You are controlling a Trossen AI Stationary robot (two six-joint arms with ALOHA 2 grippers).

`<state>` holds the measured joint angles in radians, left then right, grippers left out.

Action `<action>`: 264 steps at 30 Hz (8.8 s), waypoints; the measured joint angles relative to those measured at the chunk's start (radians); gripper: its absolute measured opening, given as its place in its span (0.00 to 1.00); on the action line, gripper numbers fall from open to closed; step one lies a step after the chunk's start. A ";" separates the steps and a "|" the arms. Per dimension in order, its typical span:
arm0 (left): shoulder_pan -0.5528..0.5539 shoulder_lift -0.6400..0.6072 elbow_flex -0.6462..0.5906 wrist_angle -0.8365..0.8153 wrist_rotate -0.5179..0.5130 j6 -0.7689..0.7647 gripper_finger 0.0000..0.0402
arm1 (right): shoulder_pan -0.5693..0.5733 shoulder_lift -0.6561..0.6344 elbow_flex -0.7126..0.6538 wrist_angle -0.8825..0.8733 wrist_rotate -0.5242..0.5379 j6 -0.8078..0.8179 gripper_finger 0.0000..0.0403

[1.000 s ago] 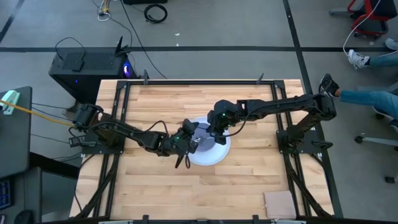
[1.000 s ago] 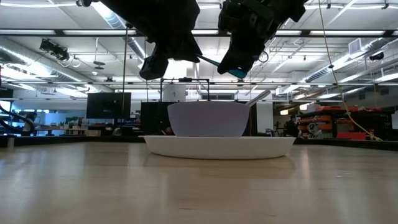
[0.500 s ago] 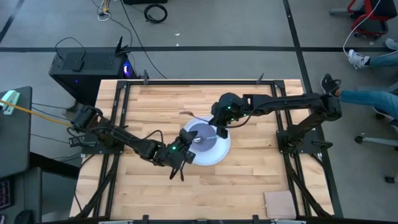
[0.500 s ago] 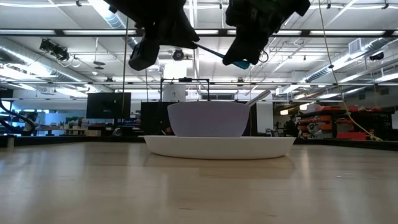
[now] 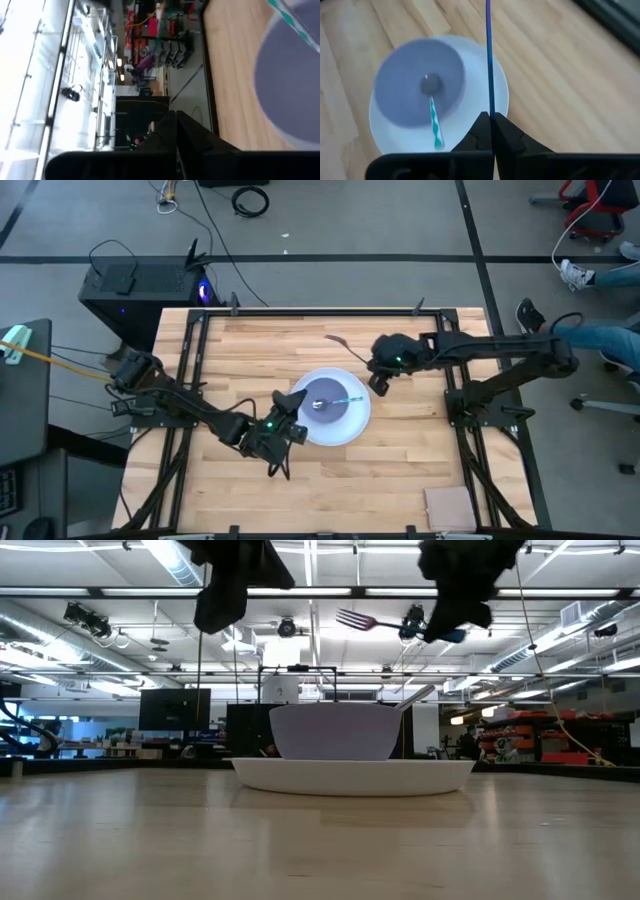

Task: Set table place
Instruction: Put the fork on the right side of the plate, then return to Home Position

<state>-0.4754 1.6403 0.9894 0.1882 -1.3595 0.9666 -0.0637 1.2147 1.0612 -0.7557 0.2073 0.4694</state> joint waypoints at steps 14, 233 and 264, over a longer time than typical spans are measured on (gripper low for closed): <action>0.012 -0.167 0.001 -0.002 0.009 -0.022 0.02 | 0.124 -0.275 -0.432 0.009 -0.074 0.706 0.01; 0.416 -1.621 -0.949 -0.199 1.058 -1.086 0.07 | 0.129 -1.201 -1.054 0.906 -0.274 -0.364 0.04; 0.417 -1.621 -0.950 -0.199 1.058 -1.086 0.10 | 0.129 -1.201 -1.053 0.906 -0.275 -0.364 0.04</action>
<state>-0.0589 0.0193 0.0399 -0.0105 -0.3012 -0.1192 0.0656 0.0132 0.0078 0.1502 -0.0673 0.1051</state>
